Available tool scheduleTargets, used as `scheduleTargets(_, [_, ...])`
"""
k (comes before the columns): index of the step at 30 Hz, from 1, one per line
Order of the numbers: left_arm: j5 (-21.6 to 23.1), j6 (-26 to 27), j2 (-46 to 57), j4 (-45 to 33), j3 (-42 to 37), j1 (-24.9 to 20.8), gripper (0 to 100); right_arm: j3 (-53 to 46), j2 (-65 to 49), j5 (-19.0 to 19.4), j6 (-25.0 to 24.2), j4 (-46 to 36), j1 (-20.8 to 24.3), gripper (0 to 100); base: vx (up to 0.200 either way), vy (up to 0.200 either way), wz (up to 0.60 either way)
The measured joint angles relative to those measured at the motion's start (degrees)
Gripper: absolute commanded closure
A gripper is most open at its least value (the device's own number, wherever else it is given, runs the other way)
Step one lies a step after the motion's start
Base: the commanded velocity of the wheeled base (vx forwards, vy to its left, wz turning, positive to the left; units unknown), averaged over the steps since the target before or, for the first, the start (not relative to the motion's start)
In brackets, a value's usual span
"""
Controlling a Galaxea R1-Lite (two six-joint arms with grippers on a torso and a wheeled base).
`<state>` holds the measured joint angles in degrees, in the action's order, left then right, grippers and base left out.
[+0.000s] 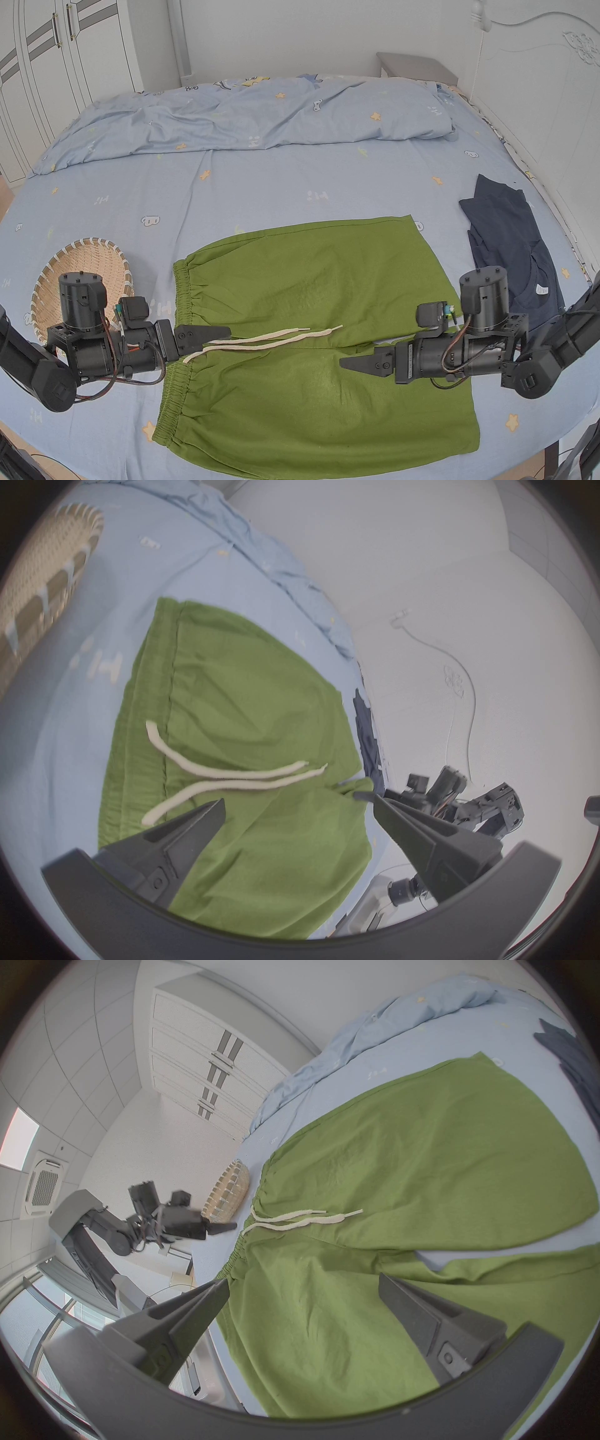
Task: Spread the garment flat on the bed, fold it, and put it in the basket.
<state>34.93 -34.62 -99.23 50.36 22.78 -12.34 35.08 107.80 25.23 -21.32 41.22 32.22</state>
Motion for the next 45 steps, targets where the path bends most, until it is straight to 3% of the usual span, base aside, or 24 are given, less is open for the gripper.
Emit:
scheduleTargets(7, [0.3,-0.5,1.8,-0.2,1.8,2.8,0,2.4,5.2,-1.4,0.4,-1.5,0.5,0,0.000,0.000,0.00])
scheduleTargets(18, [0.4,0.2,-1.8,0.2,1.4,3.2,0,0.9,7.1,-1.7,0.4,-1.4,-5.7,0,0.000,0.000,0.00])
scheduleTargets(25, [0.3,3.7,-9.0,2.0,0.7,2.0,0,-1.0,6.4,-1.7,0.4,-1.0,-9.1,0,0.000,0.000,0.00])
scheduleTargets(36, [0.4,5.5,-15.0,5.5,0.2,3.0,0,-7.8,-0.6,-1.5,0.4,-1.1,-16.3,0,0.000,0.000,0.00])
scheduleTargets(45, [0.7,5.6,-15.3,4.9,0.6,6.2,0,-9.3,-2.0,2.9,2.8,-1.0,-24.7,0,0.000,0.000,0.00])
